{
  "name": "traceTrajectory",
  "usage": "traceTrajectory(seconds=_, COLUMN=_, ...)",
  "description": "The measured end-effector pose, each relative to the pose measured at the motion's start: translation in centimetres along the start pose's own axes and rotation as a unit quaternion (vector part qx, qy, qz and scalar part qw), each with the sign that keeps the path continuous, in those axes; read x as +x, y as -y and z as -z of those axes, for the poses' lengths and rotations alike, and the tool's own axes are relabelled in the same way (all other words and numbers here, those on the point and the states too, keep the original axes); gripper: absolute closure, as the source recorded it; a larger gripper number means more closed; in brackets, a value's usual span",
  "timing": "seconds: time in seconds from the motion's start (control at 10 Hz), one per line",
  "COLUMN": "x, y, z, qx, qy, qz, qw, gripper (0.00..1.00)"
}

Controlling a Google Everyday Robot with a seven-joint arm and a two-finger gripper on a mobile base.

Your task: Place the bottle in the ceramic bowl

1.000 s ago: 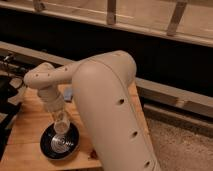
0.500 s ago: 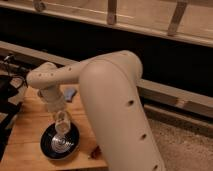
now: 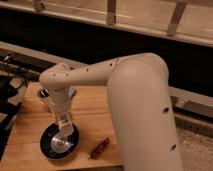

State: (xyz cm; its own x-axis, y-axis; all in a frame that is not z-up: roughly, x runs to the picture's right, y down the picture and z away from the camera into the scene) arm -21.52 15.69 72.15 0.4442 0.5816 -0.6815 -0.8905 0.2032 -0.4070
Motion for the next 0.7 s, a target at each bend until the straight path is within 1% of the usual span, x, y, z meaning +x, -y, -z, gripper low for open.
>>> traceTrajectory(seconds=0.2, x=0.5, y=-0.7, z=-0.4, qx=0.000, qy=-0.002, qz=0.027, qw=0.9996, gripper=0.84)
traceTrajectory(seconds=0.4, x=1.1, y=-1.3, z=-1.0, qx=-0.002, qy=-0.010, qz=0.065, qw=0.9979, gripper=0.84)
traceTrajectory(seconds=0.5, x=1.9, y=-1.6, z=-1.6, qx=0.000, qy=-0.017, qz=0.096, qw=0.9952, gripper=0.82)
traceTrajectory(seconds=0.6, x=2.9, y=-2.2, z=-2.1, qx=0.005, qy=-0.023, qz=0.130, qw=0.9912, gripper=0.75)
traceTrajectory(seconds=0.7, x=3.6, y=-3.2, z=-2.4, qx=0.005, qy=-0.022, qz=0.158, qw=0.9872, gripper=0.69)
